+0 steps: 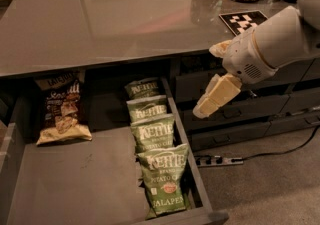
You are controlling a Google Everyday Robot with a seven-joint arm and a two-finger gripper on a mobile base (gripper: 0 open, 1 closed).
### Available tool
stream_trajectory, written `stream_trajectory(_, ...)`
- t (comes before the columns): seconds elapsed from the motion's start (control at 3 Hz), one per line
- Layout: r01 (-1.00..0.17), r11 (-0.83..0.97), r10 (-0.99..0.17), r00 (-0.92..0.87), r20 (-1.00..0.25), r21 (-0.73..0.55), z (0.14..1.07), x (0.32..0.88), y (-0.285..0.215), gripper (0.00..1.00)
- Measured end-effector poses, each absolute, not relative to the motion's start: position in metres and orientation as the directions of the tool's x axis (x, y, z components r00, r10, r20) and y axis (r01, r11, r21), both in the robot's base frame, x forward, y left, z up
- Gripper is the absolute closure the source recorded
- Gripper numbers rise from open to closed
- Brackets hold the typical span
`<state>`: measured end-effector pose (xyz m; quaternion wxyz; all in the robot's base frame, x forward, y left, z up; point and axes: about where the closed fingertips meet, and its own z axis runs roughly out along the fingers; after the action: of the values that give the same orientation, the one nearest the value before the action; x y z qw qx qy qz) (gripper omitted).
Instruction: Pick brown chip bag from top drawer and place on counter
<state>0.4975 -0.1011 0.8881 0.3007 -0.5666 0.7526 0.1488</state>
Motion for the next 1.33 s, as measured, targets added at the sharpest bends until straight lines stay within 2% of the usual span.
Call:
stream_trajectory(0.33,-0.942,0.314,-0.763,-0.177,-0.621,-0.117,0.888,0.497,-0.101,0.00)
stream_trajectory(1.0,-0.957,0.221,-0.735,-0.035,-0.677,-0.190,0.899,0.518,0.012,0.00)
stream_trajectory(1.33,-0.967,0.146,-0.759,0.025,-0.651,-0.208,0.895,0.521,0.057,0.00)
